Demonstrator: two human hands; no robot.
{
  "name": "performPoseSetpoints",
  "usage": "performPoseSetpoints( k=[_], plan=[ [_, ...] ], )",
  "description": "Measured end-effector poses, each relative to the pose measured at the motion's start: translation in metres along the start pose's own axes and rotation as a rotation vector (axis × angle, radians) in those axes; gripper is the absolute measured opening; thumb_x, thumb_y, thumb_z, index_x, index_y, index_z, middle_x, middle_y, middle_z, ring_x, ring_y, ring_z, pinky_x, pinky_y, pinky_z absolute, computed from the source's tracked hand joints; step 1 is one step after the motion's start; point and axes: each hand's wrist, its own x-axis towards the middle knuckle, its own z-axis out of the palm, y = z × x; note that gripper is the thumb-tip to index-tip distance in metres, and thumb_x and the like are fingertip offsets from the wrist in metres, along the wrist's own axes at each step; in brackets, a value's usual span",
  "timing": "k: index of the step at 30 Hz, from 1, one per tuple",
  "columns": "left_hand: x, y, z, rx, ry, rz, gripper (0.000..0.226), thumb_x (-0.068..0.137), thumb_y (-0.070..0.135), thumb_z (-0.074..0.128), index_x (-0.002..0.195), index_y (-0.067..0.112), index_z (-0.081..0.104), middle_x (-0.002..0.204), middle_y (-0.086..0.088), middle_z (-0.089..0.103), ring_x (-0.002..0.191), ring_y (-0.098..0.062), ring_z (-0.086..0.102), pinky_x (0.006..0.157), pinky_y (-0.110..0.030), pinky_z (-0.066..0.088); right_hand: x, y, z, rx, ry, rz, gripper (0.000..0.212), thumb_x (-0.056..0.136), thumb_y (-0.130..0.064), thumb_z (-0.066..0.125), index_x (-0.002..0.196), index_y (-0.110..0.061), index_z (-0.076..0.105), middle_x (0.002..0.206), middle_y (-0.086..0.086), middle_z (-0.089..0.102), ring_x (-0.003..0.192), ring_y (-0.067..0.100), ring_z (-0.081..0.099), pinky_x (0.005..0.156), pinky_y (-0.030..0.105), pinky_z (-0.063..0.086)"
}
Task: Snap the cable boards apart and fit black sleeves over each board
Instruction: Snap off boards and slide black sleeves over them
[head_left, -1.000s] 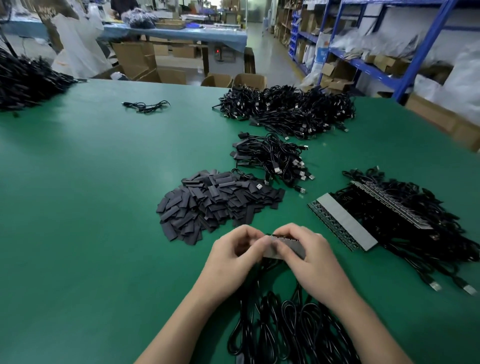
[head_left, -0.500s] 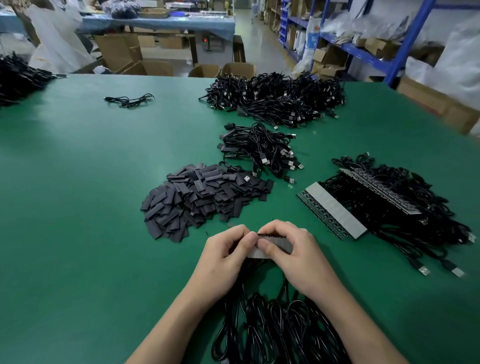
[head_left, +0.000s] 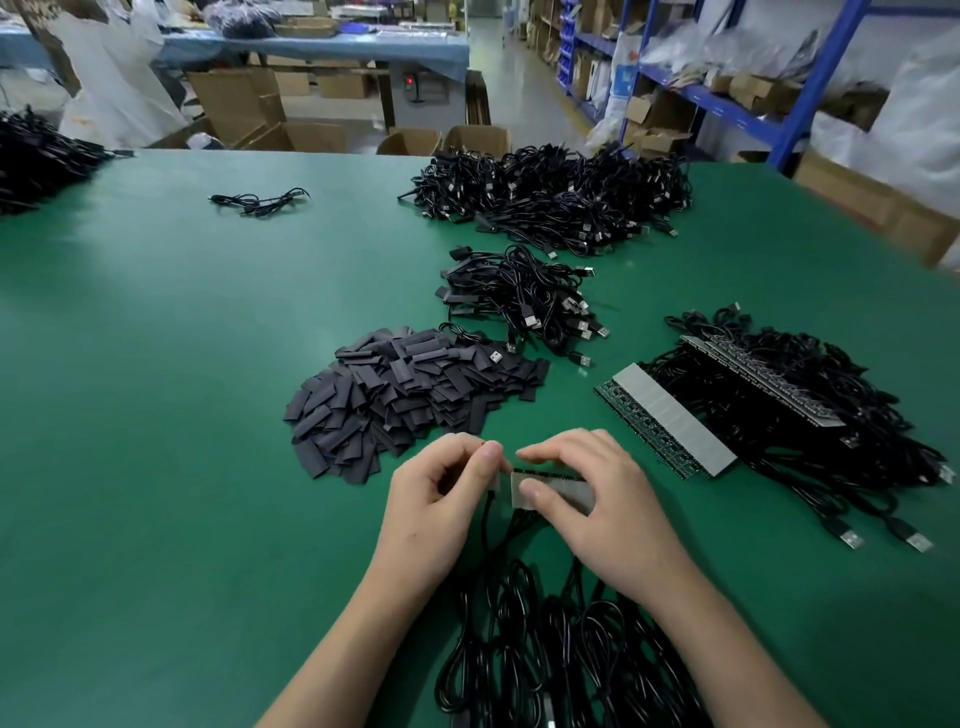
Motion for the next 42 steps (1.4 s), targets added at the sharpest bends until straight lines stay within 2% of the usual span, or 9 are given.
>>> performPoseSetpoints(
  k=[5,8,12,16,21,26,29,35,42],
  plan=[
    [0.0,0.004,0.001,-0.142,-0.013,-0.038,0.018,0.09,0.037,0.068,0.089,0.023,0.079,0.084,0.001,0.077,0.08,-0.014,0.071,0.075,-0.028,0.056,-0.004,-0.015,0.012,0.14,-0.037,-0.059,0.029,0.086,-0.059,0.064,0.094,-0.033,0.074,0.097,-0.023,0.067,0.107,0.004,0.062,0.094,0.033,0.047],
    [0.0,0.004,-0.001,-0.169,-0.006,-0.038,0.027,0.092,0.045,0.06,0.098,0.026,0.079,0.078,0.009,0.071,0.071,-0.007,0.063,0.069,-0.02,0.049,-0.003,-0.018,0.008,0.375,-0.087,0.051,0.023,0.09,-0.051,0.065,0.085,-0.03,0.072,0.086,-0.013,0.073,0.088,0.005,0.069,0.081,0.028,0.051],
    [0.004,-0.004,-0.006,0.011,0.148,-0.06,0.023,0.103,0.04,0.054,0.1,0.034,0.077,0.078,0.009,0.066,0.067,-0.005,0.052,0.064,-0.02,0.041,-0.004,-0.024,-0.009,1.057,-0.068,0.134,0.023,0.092,-0.044,0.072,0.081,-0.024,0.075,0.083,0.007,0.077,0.075,0.02,0.073,0.076,0.027,0.058],
    [0.008,-0.011,-0.007,0.232,0.228,-0.068,0.014,0.102,0.024,0.063,0.101,0.031,0.075,0.091,0.018,0.07,0.079,0.0,0.061,0.069,-0.011,0.041,-0.002,-0.013,-0.034,1.474,0.08,0.185,0.025,0.087,-0.046,0.074,0.081,-0.023,0.069,0.061,-0.005,0.061,0.048,0.008,0.055,0.055,0.022,0.052],
    [0.013,-0.015,-0.004,0.538,0.189,-0.075,0.008,0.095,0.028,0.07,0.103,0.027,0.071,0.094,0.016,0.064,0.08,-0.002,0.061,0.076,-0.024,0.05,0.0,-0.001,-0.05,0.954,0.343,0.14,0.029,0.102,-0.038,0.049,0.082,-0.023,0.063,0.053,-0.009,0.039,0.046,0.009,0.03,0.049,0.02,0.028],
    [0.031,-0.007,-0.001,0.811,0.072,-0.071,0.026,0.096,0.042,0.066,0.114,0.023,0.064,0.099,0.01,0.063,0.087,-0.015,0.062,0.079,-0.033,0.05,-0.004,-0.01,-0.028,0.219,0.251,-0.039,0.026,0.099,-0.045,0.052,0.083,-0.028,0.063,0.055,-0.012,0.05,0.043,0.004,0.038,0.043,0.012,0.023],
    [0.052,-0.004,0.004,0.944,0.037,-0.124,0.034,0.098,0.05,0.061,0.117,0.022,0.062,0.108,0.003,0.066,0.098,-0.025,0.064,0.081,-0.036,0.053,-0.005,-0.009,-0.013,-0.097,0.241,-0.075,0.023,0.1,-0.038,0.06,0.08,-0.027,0.061,0.05,-0.013,0.04,0.046,0.008,0.042,0.045,0.016,0.022],
    [0.07,-0.014,0.009,1.025,0.075,-0.158,0.034,0.096,0.052,0.063,0.114,0.024,0.064,0.108,0.003,0.07,0.1,-0.028,0.066,0.075,-0.034,0.046,-0.003,0.002,-0.003,-0.305,0.209,-0.015,0.016,0.098,-0.034,0.067,0.082,-0.03,0.066,0.046,-0.014,0.029,0.044,0.004,0.038,0.044,0.017,0.02],
    [0.061,-0.014,-0.008,0.969,0.186,0.036,0.016,0.098,0.037,0.065,0.104,0.031,0.079,0.095,0.01,0.068,0.08,-0.022,0.068,0.063,-0.029,0.046,-0.001,0.008,0.0,-0.302,0.168,0.046,0.019,0.101,-0.04,0.061,0.085,-0.031,0.066,0.045,-0.01,0.035,0.045,0.009,0.043,0.044,0.019,0.022]
  ],
)
